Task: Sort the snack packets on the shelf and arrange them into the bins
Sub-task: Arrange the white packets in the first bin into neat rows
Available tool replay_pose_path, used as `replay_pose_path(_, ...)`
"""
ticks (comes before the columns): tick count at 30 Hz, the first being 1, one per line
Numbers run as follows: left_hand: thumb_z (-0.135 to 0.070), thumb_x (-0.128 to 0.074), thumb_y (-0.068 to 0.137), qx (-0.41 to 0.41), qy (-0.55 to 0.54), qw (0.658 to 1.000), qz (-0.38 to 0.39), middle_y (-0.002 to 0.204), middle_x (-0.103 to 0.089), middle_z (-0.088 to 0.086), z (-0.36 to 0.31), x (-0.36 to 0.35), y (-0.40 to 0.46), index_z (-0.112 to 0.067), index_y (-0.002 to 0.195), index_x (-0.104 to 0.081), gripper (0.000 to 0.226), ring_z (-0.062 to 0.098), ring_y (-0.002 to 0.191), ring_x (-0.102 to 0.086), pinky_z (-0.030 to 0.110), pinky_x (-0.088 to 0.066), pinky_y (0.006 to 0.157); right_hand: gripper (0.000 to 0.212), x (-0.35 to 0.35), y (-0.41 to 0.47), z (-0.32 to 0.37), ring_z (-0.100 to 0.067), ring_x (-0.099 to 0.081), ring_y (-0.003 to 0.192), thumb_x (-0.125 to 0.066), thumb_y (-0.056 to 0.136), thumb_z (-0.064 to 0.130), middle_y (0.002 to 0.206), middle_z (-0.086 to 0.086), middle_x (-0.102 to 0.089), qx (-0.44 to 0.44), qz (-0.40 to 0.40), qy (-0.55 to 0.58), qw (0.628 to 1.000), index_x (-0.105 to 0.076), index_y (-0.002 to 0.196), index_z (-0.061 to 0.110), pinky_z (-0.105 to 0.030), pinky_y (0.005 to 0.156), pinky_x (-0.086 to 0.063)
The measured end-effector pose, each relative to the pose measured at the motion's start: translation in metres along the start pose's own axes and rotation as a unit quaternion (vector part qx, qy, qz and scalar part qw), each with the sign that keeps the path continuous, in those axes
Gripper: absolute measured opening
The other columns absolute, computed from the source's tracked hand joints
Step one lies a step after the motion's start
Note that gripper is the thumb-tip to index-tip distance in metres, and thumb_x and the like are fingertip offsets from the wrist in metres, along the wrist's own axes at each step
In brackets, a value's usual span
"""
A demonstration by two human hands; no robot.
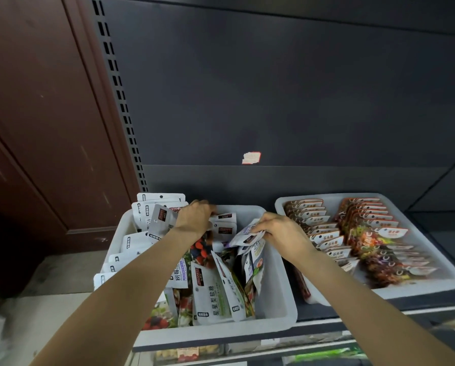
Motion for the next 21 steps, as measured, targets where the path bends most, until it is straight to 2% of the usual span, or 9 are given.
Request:
replay_pose_path(5, -0.022, -0.055, 0.094, 0.001, -0.029, 0.999, -0.013, 0.107, -0.065, 0.003, 0.000, 0.001, 0.000, -0.022, 0.103, -0.068, 0.016, 0.024, 0.100, -0.060, 0.036, -0.050, 0.083, 0.031, -0.005, -0.001, -0.006, -0.022, -0.061, 0.103, -0.059, 0.087, 0.004, 0.111, -0.005, -0.063, -0.004, -0.022, 0.036, 0.999, -0.070, 0.112, 0.018, -0.035, 0.090, -0.048)
replay_pose_path(12, -0.025, -0.055, 0.095, 0.007, -0.118, 0.993, -0.019, 0.105, -0.066, 0.002, 0.007, 0.004, -0.004, -0.021, 0.102, -0.067, 0.014, 0.023, 0.097, -0.062, 0.039, -0.052, 0.084, 0.029, -0.009, 0.000, -0.011, -0.022, -0.061, 0.102, -0.063, 0.085, 0.002, 0.110, -0.004, -0.063, -0.025, -0.033, 0.083, 0.996, -0.072, 0.108, 0.017, -0.039, 0.089, -0.049)
replay_pose_path(17, -0.020, -0.049, 0.097, 0.016, -0.104, 0.994, 0.041, 0.101, -0.067, 0.008, 0.002, 0.003, -0.002, -0.020, 0.106, -0.054, 0.011, 0.027, 0.089, -0.064, 0.040, -0.053, 0.077, 0.028, -0.007, 0.001, -0.009, -0.019, -0.060, 0.103, -0.062, 0.086, 0.006, 0.111, -0.002, -0.062, -0.021, -0.021, 0.072, 0.997, -0.071, 0.110, 0.018, -0.035, 0.090, -0.048)
replay_pose_path(21, -0.022, -0.068, 0.085, 0.006, -0.026, 0.995, 0.092, 0.110, -0.062, 0.008, -0.001, 0.002, 0.000, -0.018, 0.123, -0.047, 0.044, 0.029, 0.100, -0.062, 0.039, -0.051, 0.083, 0.027, -0.007, 0.001, -0.008, -0.019, -0.061, 0.102, -0.062, 0.087, 0.008, 0.111, -0.001, -0.062, -0.021, -0.021, 0.066, 0.997, -0.071, 0.110, 0.019, -0.036, 0.089, -0.049)
Point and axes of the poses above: each hand's wrist, its own y-axis towards the middle knuckle, its own x-axis out of the back of the hand, z = x × y, the point moved 3 cm from there along y, towards the middle knuckle
